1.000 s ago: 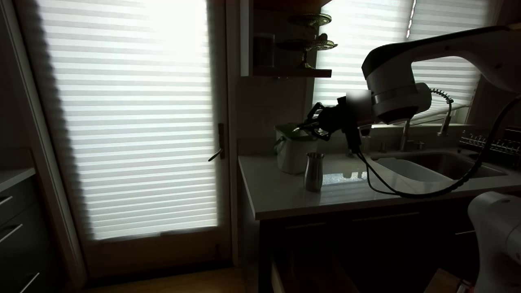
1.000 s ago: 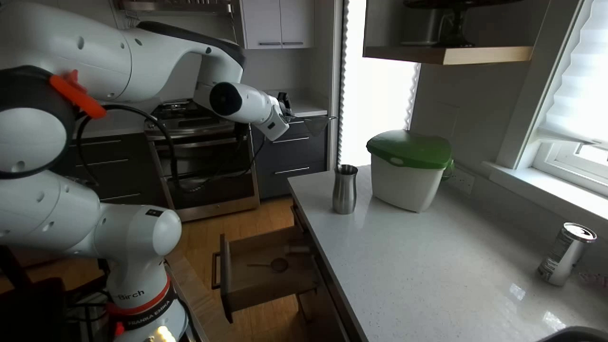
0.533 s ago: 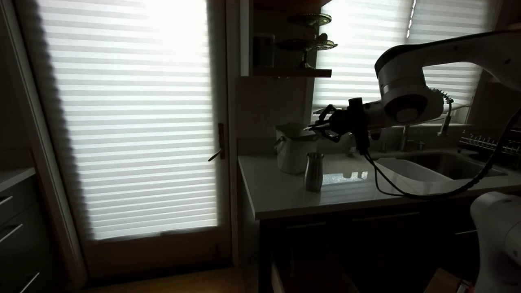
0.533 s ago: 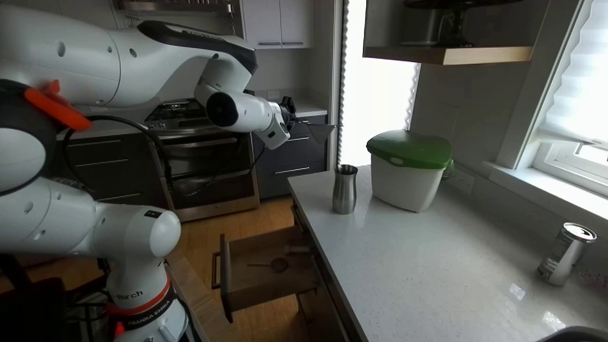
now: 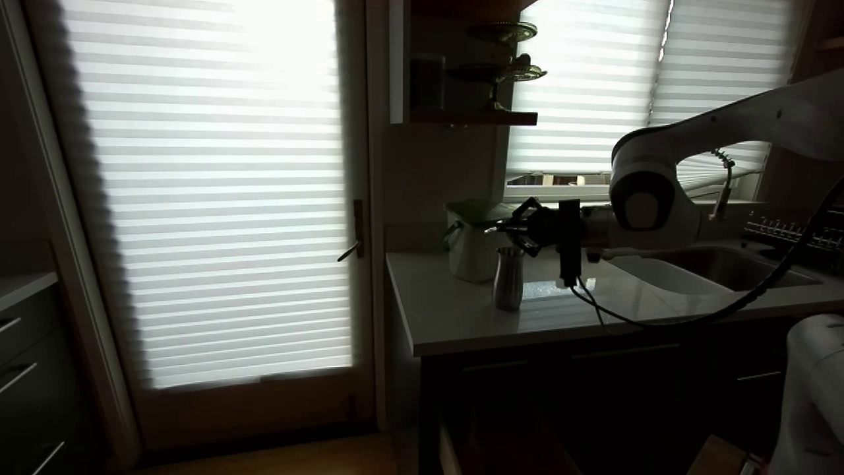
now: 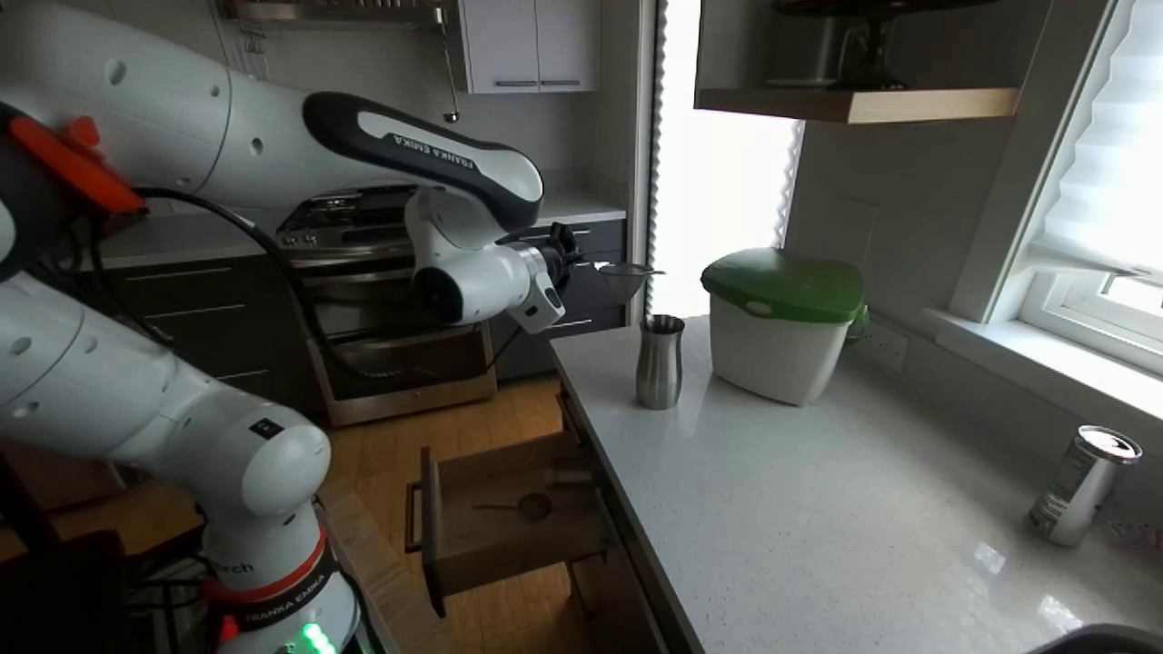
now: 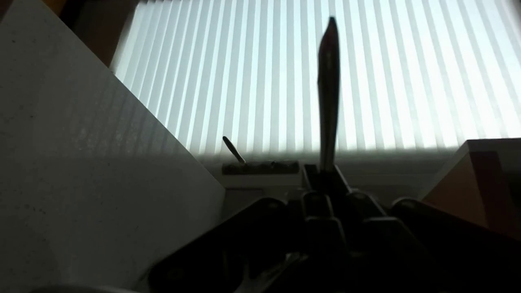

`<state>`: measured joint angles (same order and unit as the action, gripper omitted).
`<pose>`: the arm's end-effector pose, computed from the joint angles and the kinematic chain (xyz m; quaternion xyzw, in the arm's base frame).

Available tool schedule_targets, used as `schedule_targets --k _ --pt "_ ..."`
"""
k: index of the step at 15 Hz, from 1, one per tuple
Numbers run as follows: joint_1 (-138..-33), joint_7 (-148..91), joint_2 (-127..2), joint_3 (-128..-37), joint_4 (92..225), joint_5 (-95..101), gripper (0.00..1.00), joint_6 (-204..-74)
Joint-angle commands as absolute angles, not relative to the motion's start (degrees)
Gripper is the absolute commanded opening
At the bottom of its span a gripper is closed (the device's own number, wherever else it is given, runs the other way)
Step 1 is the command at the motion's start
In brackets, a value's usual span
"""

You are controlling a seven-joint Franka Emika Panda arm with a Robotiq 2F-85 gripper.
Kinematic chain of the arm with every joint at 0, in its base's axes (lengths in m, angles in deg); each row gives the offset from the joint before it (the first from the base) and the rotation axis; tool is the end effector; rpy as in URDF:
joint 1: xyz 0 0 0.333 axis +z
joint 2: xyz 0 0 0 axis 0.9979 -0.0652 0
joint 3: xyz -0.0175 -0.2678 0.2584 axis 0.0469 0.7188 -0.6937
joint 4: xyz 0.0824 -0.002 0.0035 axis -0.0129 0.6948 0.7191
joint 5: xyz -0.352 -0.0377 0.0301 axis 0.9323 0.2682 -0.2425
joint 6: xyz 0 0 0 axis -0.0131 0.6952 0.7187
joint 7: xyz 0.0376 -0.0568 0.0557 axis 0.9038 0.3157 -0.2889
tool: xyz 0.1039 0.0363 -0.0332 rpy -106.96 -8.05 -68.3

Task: Pick up the tea strainer and put it on top of the cocktail mixer

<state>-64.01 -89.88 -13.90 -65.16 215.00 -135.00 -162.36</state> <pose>0.3386 -0.0397 0.5039 -0.6109 0.4534 -0.3439 0.5505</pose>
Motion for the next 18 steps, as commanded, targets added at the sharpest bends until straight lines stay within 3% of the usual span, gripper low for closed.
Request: schedule_targets --k 1,11,12,18 --pt "-75.8 -83.2 -17.1 -76.0 216.4 -132.7 0.06 -157.3" --pt "-76.2 -83.6 -18.1 -76.5 215.9 -133.0 0.06 -157.2" --pt "-65.1 -91.7 -16.8 -65.9 214.3 -136.7 0.01 -160.7" --pt "-67.1 -96.1 -18.6 -65.9 213.9 -139.3 0.01 -158.3"
